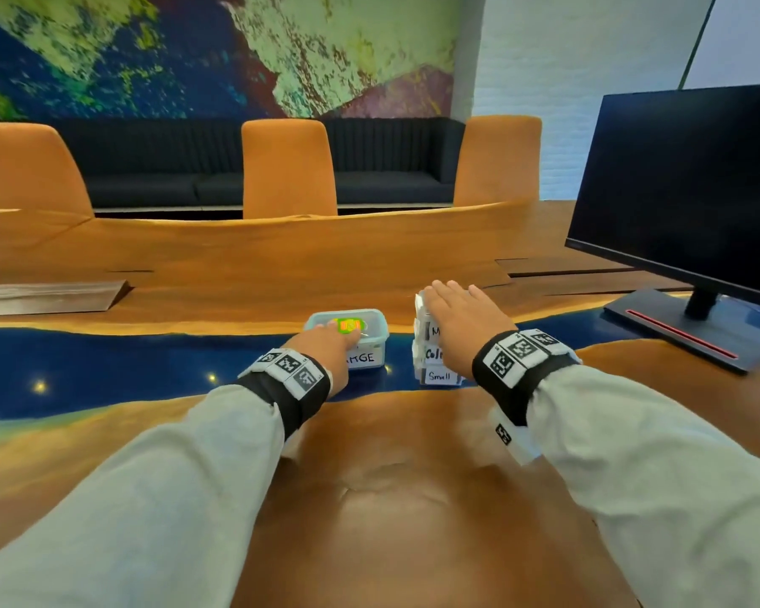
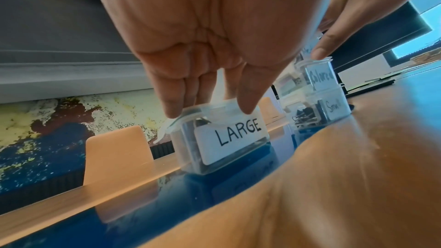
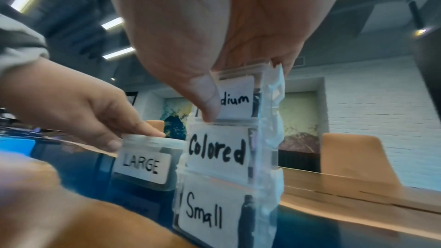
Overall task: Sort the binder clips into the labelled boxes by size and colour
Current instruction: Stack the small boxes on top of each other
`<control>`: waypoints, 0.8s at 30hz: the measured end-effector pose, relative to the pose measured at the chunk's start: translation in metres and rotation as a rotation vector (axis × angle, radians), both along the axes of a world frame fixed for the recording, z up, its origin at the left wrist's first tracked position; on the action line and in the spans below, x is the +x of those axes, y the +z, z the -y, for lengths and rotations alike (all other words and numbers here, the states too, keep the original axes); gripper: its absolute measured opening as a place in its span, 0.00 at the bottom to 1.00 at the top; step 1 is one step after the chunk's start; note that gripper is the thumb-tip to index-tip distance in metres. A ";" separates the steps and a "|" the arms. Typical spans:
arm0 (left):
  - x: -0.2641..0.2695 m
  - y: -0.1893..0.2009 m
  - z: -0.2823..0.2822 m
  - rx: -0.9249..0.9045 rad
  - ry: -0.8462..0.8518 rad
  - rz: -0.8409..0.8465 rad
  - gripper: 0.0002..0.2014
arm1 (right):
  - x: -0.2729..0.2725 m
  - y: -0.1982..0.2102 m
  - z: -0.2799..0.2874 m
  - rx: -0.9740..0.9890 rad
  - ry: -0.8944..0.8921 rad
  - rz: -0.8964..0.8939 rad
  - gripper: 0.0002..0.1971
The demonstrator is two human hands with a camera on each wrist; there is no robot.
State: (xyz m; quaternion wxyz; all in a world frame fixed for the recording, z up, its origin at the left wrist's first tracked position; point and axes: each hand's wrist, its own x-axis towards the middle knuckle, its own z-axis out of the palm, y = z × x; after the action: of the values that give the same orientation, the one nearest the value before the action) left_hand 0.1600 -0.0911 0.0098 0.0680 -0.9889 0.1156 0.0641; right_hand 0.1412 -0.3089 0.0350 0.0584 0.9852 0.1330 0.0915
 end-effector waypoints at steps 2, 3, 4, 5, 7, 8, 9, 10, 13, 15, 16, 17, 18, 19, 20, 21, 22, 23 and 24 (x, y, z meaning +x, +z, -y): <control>0.001 0.002 0.003 -0.004 -0.004 0.003 0.34 | 0.009 0.000 0.003 0.012 0.016 -0.016 0.41; 0.002 0.003 0.005 -0.014 -0.001 0.004 0.33 | 0.013 -0.001 0.004 0.016 0.022 -0.017 0.41; 0.003 0.004 0.008 -0.031 0.008 0.009 0.32 | 0.016 -0.002 0.005 0.019 0.024 -0.013 0.41; 0.004 0.006 0.009 -0.053 0.022 0.016 0.30 | 0.019 -0.003 0.005 0.021 0.024 -0.007 0.41; 0.006 0.006 0.011 -0.078 0.037 0.008 0.28 | 0.022 -0.004 0.006 0.031 0.023 -0.002 0.41; 0.008 0.006 0.009 -0.086 0.038 0.002 0.28 | 0.023 -0.004 0.007 0.038 0.026 0.003 0.41; 0.009 0.005 0.007 -0.085 0.035 0.001 0.29 | 0.025 -0.004 0.007 0.038 0.033 0.014 0.40; 0.010 0.003 0.004 -0.080 0.037 0.004 0.29 | 0.027 -0.004 0.007 0.030 0.043 0.030 0.40; 0.011 -0.004 -0.003 -0.074 0.026 0.026 0.31 | 0.032 -0.006 0.007 0.021 0.050 0.053 0.39; 0.009 -0.005 -0.002 -0.066 0.021 0.057 0.33 | 0.033 -0.004 0.007 0.027 0.041 0.068 0.39; 0.008 -0.006 -0.002 -0.044 0.016 0.069 0.34 | 0.035 -0.003 0.007 0.024 0.038 0.074 0.39; 0.008 -0.008 -0.002 -0.018 0.006 0.081 0.35 | 0.037 -0.002 0.006 0.020 0.039 0.073 0.38; 0.008 -0.009 -0.001 0.008 -0.003 0.092 0.36 | 0.039 -0.002 0.005 0.018 0.041 0.071 0.38; 0.007 -0.011 0.000 0.031 -0.011 0.108 0.36 | 0.040 -0.002 0.005 0.012 0.043 0.074 0.36; 0.008 -0.011 0.000 0.051 -0.016 0.124 0.35 | 0.041 -0.002 0.004 0.001 0.042 0.078 0.35; 0.010 -0.011 0.001 0.064 -0.028 0.138 0.34 | 0.041 -0.004 0.004 -0.005 0.044 0.081 0.34; 0.010 -0.010 0.001 0.068 -0.037 0.145 0.33 | 0.042 -0.006 0.005 -0.008 0.050 0.081 0.34; 0.012 -0.009 0.002 0.078 -0.042 0.143 0.33 | 0.043 -0.008 0.008 -0.009 0.059 0.082 0.35; 0.014 -0.007 0.002 0.079 -0.036 0.136 0.32 | 0.044 -0.008 0.009 -0.011 0.064 0.075 0.36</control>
State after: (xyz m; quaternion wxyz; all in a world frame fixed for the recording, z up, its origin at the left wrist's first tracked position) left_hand 0.1738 -0.0934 0.0024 0.1157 -0.9853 0.1260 0.0002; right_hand 0.1853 -0.3182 0.0269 0.0657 0.9759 0.1627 0.1295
